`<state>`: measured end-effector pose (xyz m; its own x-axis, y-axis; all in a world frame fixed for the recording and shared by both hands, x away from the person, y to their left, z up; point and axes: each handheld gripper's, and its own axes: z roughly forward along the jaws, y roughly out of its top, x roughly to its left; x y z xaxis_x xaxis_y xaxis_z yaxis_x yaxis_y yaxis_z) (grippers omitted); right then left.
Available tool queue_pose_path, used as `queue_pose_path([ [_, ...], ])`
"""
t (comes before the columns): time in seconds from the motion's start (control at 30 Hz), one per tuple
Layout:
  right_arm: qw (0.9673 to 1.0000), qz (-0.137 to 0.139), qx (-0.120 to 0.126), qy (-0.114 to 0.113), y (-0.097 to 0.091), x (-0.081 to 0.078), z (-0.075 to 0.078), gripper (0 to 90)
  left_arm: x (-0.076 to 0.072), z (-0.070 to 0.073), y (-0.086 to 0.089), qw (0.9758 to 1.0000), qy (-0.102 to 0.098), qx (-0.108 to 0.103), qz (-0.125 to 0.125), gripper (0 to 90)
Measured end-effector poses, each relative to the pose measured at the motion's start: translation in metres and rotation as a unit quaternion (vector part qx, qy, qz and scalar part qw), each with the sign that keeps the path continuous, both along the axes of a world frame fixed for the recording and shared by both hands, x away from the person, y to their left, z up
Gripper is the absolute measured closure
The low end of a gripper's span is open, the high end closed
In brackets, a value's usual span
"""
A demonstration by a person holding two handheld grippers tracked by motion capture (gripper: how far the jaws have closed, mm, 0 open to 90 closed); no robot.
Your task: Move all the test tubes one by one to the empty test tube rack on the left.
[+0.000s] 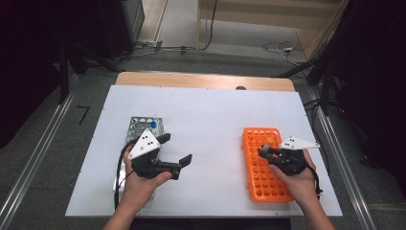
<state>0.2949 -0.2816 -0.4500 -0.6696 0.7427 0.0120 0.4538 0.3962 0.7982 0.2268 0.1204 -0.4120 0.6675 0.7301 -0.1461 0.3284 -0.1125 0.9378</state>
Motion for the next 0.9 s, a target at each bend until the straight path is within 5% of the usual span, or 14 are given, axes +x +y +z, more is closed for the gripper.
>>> queue_pose_path([
  [0.33,0.9989,0.033,0.029,-0.017,0.010,-0.014,0.020,72.4,0.000,-0.001,-0.014,0.9995,0.005,-0.005,-0.031,4.9],
  [0.9,0.9923,0.121,0.024,-0.007,0.063,-0.038,0.021,72.5,-0.006,-0.002,-0.043,0.9966,0.006,-0.004,-0.082,9.3],
])
